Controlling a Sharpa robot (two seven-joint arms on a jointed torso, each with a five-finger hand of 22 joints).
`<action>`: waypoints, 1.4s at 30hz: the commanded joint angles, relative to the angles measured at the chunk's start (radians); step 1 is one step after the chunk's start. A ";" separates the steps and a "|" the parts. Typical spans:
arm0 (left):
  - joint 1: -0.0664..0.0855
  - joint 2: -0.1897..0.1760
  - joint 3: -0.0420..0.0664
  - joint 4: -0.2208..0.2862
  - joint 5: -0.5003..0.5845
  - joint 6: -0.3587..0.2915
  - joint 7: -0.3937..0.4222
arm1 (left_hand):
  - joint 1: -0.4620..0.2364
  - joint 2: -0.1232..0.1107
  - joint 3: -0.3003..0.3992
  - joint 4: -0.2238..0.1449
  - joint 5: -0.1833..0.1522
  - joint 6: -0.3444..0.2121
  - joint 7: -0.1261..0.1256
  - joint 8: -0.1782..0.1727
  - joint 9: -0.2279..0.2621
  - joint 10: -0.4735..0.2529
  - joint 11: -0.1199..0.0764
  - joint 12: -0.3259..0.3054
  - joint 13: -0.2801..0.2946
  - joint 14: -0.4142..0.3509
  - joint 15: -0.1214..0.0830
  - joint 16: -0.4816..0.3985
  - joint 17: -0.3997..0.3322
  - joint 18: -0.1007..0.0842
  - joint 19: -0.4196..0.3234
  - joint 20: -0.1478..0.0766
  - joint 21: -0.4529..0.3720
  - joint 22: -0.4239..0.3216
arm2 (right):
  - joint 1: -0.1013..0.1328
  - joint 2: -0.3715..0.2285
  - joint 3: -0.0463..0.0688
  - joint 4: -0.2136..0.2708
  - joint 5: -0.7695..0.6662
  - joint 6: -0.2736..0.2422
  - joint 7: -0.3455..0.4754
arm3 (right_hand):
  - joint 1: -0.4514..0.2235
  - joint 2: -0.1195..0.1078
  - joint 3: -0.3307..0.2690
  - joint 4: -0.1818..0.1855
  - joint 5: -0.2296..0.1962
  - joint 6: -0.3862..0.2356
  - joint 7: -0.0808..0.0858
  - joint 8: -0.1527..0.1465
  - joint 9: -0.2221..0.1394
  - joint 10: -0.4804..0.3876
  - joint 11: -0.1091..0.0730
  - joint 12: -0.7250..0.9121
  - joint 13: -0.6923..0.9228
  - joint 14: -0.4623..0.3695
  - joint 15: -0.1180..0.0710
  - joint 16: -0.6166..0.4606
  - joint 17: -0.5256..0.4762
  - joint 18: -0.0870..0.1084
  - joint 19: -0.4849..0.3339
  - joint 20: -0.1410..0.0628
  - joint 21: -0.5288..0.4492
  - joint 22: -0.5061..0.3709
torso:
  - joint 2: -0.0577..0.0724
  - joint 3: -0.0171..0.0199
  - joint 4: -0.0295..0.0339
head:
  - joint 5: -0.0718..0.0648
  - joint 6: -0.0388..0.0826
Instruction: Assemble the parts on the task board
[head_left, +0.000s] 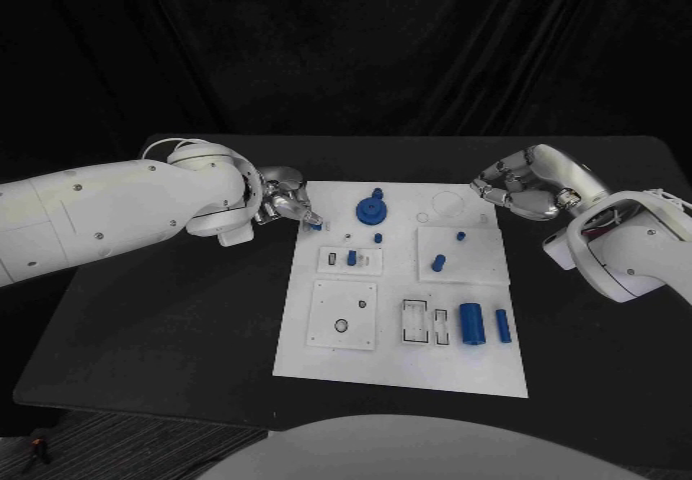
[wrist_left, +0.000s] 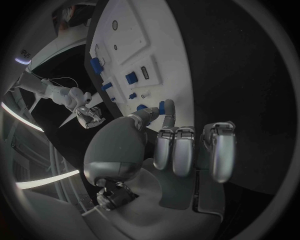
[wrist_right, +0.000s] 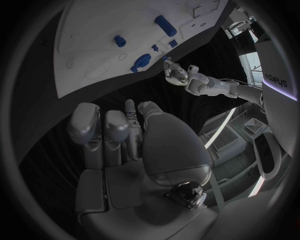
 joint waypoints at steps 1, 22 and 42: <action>0.008 -0.024 0.001 0.039 0.055 -0.025 0.019 | -0.004 -0.006 0.078 -0.067 -0.022 0.003 -0.005 0.008 0.004 0.104 0.003 0.003 0.263 0.107 0.003 0.003 0.263 -0.001 0.062 0.004 0.004 0.237 | -0.003 -0.003 0.001 0.004 -0.005 -0.013 -0.039 | 0.011 0.000 0.006 0.001 0.007 0.006 0.000 -0.002 0.001 0.008 -0.005 -0.007 -0.179 0.016 -0.008 -0.002 -0.003 -0.010 0.002 -0.005 -0.007 0.045 | 0.000 -0.0002 0.0005 | 0.001 0.000; 0.015 -0.064 0.000 0.135 0.077 0.086 -0.002 | -0.037 0.019 0.063 -0.047 -0.029 -0.007 0.001 0.008 0.013 0.104 0.008 0.003 0.263 0.107 0.007 0.003 0.263 0.004 0.048 0.006 -0.020 0.229 | -0.002 -0.010 0.001 0.013 -0.005 -0.018 -0.058 | 0.014 0.001 0.011 -0.002 0.007 0.007 -0.001 -0.001 0.002 0.007 -0.005 -0.011 -0.183 0.015 -0.008 -0.002 -0.004 -0.009 0.002 -0.005 -0.007 0.045 | -0.001 0.0004 0.0003 | 0.005 0.000; -0.001 -0.025 0.000 0.115 0.077 0.083 -0.006 | -0.040 0.033 0.059 -0.042 -0.031 -0.013 0.002 0.005 0.014 0.104 0.009 0.003 0.263 0.107 0.008 0.003 0.263 0.004 0.047 0.008 -0.022 0.228 | -0.002 -0.008 0.001 0.016 -0.005 -0.016 -0.058 | 0.015 0.000 0.012 -0.003 0.007 0.007 -0.001 -0.001 0.002 0.007 -0.005 -0.012 -0.183 0.015 -0.008 -0.001 -0.003 -0.009 0.001 -0.005 -0.008 0.045 | -0.002 0.0005 0.0008 | 0.008 0.000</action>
